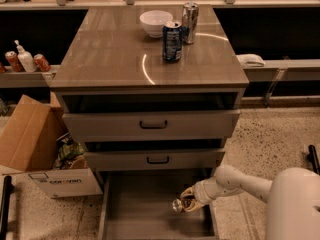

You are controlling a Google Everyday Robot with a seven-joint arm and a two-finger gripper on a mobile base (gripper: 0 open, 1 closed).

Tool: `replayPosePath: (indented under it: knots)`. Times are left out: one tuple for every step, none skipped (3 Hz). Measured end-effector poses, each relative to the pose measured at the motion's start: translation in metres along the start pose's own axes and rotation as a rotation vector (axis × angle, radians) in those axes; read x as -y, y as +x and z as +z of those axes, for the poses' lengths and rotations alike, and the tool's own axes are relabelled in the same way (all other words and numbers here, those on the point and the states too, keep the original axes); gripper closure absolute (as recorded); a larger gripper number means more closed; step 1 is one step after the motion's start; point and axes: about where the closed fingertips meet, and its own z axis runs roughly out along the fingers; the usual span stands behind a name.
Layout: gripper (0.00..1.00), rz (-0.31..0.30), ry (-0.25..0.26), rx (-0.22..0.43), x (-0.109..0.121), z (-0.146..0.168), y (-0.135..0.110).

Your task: Pick orange can from bottom drawer and place on counter

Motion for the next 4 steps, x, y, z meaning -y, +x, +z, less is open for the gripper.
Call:
replayPosePath:
  knots:
    - [1.0,-0.038,0.017,-0.04,0.001,-0.016,-0.018]
    - [1.0,-0.121,0.089,-0.159,0.032,-0.053,-0.054]
    - [1.0,-0.195,0.173,-0.273,0.057,-0.095,-0.097]
    - [1.0,-0.305,0.194,-0.342,0.047,-0.151,-0.152]
